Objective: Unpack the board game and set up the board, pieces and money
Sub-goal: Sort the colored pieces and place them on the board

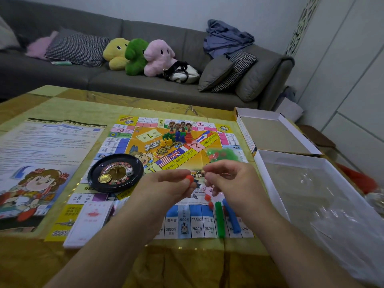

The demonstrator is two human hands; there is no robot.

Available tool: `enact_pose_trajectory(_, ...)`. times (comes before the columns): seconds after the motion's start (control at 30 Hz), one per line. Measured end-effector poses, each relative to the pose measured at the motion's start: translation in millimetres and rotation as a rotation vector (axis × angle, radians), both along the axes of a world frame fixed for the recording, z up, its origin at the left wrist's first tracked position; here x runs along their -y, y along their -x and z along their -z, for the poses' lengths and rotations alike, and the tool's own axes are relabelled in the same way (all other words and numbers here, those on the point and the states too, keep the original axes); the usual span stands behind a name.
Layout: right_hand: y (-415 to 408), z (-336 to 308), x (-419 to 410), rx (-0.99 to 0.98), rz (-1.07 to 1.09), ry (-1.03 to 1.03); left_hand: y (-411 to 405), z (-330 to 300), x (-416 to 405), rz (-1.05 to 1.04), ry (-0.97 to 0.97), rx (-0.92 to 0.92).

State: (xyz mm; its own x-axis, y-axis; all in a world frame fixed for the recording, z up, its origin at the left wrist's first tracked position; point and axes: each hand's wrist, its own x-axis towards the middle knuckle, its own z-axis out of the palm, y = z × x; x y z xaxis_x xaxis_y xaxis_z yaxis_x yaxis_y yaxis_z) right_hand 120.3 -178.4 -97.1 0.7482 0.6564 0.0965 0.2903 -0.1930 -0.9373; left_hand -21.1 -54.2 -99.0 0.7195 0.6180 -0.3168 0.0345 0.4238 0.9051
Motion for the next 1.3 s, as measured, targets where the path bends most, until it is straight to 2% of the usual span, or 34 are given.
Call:
enact_pose_trajectory(0.1,3.1,-9.7,3.0,-0.049,-0.077,-0.088,0.5,-3.1,0.0,0.059,-0.086,0.013)
enact_pose_trajectory(0.27,7.6,-12.7,6.0,-0.022,-0.123,-0.144,-0.5,-7.9,2.2,0.110,-0.078,0.069)
enact_pose_trajectory(0.47,9.6,-13.1,5.2,0.056,-0.133,-0.209,1.3,-12.6,3.8,0.121,0.050,0.166)
enact_pose_trajectory(0.6,15.2,-15.9,4.2,0.017,-0.160,-0.252,5.4,-13.9,3.2,0.123,0.053,0.143)
enact_pose_trajectory(0.8,20.0,-19.7,2.3,-0.019,-0.164,-0.300,5.4,-12.3,11.0,0.052,0.182,0.150)
enact_pose_trajectory(1.0,24.0,-21.6,0.0,-0.117,-0.171,-0.385,6.3,-14.4,19.2,0.022,0.291,0.229)
enact_pose_trajectory(1.1,23.8,-21.9,1.4,-0.050,-0.169,-0.376,6.4,-16.0,20.6,0.022,0.304,0.249)
enact_pose_trajectory(1.3,27.9,-15.7,-2.2,0.218,-0.102,-0.327,4.5,-13.5,23.2,-0.019,0.332,0.224)
